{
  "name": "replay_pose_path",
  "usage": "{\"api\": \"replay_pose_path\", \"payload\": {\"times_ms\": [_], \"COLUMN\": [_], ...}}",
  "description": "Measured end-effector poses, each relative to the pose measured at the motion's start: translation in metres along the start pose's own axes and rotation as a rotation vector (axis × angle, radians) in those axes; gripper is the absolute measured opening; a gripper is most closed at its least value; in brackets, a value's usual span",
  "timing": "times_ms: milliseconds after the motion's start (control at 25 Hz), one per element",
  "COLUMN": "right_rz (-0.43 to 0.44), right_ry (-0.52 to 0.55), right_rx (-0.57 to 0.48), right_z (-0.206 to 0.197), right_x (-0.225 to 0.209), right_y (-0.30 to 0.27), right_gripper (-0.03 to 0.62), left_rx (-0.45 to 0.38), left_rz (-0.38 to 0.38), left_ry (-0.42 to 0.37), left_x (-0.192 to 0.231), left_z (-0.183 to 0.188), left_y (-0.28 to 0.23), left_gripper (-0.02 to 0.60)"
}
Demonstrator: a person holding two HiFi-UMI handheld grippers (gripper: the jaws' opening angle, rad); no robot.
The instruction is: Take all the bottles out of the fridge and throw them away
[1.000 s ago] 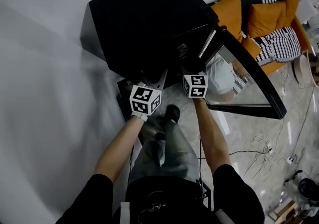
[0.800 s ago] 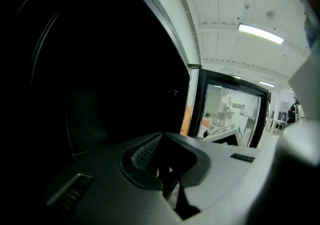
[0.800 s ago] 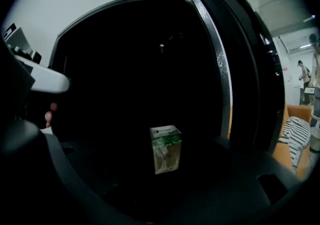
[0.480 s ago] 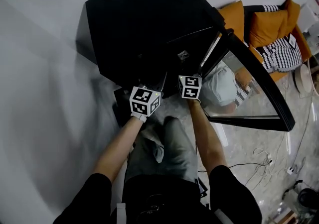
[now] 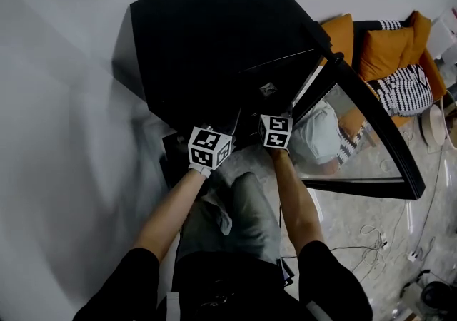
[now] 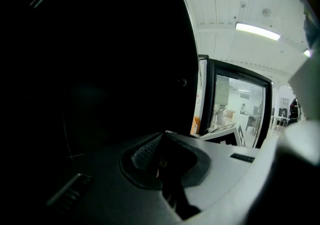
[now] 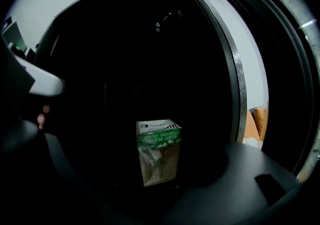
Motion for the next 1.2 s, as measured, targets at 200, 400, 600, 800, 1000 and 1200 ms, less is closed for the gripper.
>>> {"api": "replay_pose_path", "payload": {"times_ms": [200,400,600,800,1000,1200], "right_rz": [0.008,0.020,0.037,0.054,0.056,0.072], "right_ry": [0.000,-0.006,-0.008,-0.021,-0.014,-0.021], "right_rx": [-0.009,-0.017,-0.027,-0.024,0.000,0.018], "right_z": [0.001,0.008,0.016,0.025,0.040,0.076], "right_x": [0.003,0.004,0.008,0.011,0.009,0.014], "right_y": [0.004,0.012,0.022,0.034,0.054,0.089], "right_gripper": [0.291,0.291,0.291,0.291,0.291,0.291], "left_rx": [0.000,-0.007,-0.007,0.001,0.008,0.019], "left_rz": [-0.001,-0.006,-0.008,-0.007,-0.002,0.012], "left_ry": [-0.001,-0.008,-0.015,-0.021,-0.010,0.022], "left_x": [0.001,-0.005,-0.013,-0.021,-0.034,-0.053], "left_z": [-0.003,0.003,0.008,0.012,0.021,0.047], "left_y": [0.000,0.004,0.010,0.018,0.029,0.057], "left_gripper": [-0.002,-0.002,-0.002,-0.002,-0.002,-0.002]}}
Point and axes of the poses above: the fingertips, and each gripper's own axes: y backward along the fingers, x to its left, z out of its top, the point moved 1 cm from there along y, backward along the fingers, and after that the axes turned 11 degrees about y, right-handed, at the moved point
